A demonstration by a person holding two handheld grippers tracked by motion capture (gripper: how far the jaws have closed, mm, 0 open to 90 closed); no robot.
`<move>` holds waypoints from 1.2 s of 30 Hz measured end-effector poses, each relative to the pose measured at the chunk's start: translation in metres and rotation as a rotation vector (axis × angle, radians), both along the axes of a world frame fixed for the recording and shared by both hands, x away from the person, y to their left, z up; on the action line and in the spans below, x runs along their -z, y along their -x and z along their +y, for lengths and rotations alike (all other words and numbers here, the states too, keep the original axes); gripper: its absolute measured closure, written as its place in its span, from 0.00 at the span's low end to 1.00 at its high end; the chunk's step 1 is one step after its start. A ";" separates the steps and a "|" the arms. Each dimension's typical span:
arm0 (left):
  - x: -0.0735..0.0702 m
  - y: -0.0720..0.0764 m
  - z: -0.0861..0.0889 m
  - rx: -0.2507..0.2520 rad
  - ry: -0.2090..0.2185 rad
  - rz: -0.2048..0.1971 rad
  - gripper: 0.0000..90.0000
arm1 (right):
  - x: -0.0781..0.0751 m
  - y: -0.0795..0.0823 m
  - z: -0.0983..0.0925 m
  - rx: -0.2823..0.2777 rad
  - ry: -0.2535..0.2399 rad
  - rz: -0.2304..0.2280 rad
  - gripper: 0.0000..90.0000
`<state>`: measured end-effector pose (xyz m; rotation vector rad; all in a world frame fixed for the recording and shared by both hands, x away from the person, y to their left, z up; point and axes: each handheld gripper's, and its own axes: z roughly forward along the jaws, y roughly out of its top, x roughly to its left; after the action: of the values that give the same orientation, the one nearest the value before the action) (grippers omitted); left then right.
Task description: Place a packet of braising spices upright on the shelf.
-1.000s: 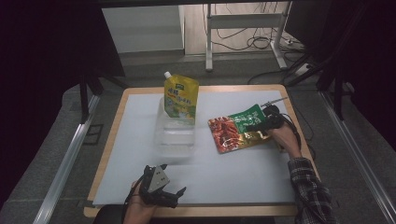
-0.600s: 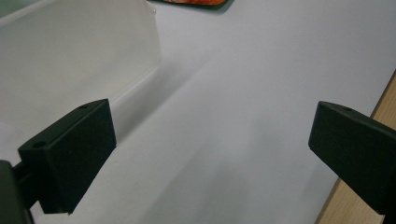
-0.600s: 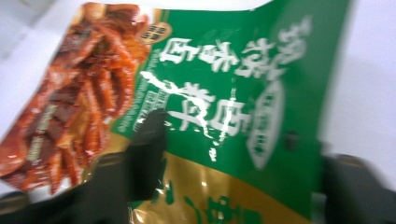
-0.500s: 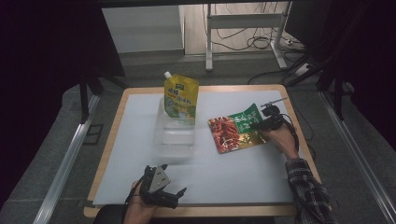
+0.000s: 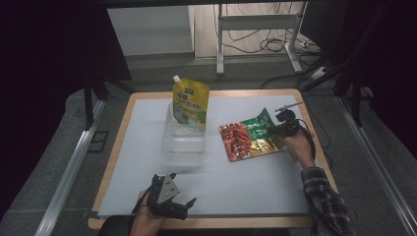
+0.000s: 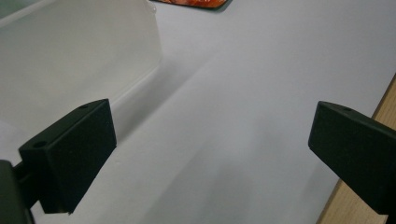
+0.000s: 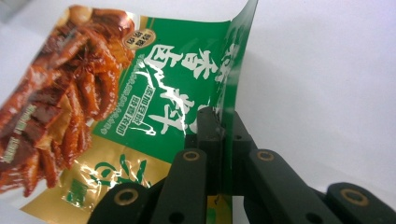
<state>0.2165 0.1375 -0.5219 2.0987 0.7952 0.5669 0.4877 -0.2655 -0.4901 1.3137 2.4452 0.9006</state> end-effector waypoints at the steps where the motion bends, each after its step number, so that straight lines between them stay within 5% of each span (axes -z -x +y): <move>1: 0.000 0.000 0.000 0.000 0.002 0.000 0.01 | -0.001 0.000 -0.001 0.000 -0.012 -0.001 0.98; 10: 0.000 0.000 0.000 0.001 -0.007 0.000 0.01 | -0.013 0.008 0.003 -0.007 -0.016 -0.069 0.98; 25: -0.001 -0.001 0.002 -0.010 0.010 -0.001 0.01 | -0.032 0.016 0.003 -0.028 -0.079 -0.119 0.99; 36: 0.000 -0.002 0.003 -0.010 0.010 0.002 0.01 | -0.047 0.021 0.005 -0.052 -0.161 -0.144 0.99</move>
<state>0.2182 0.1400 -0.5217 2.0874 0.8088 0.5657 0.4666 -0.2608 -0.4432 1.1932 2.3476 1.1839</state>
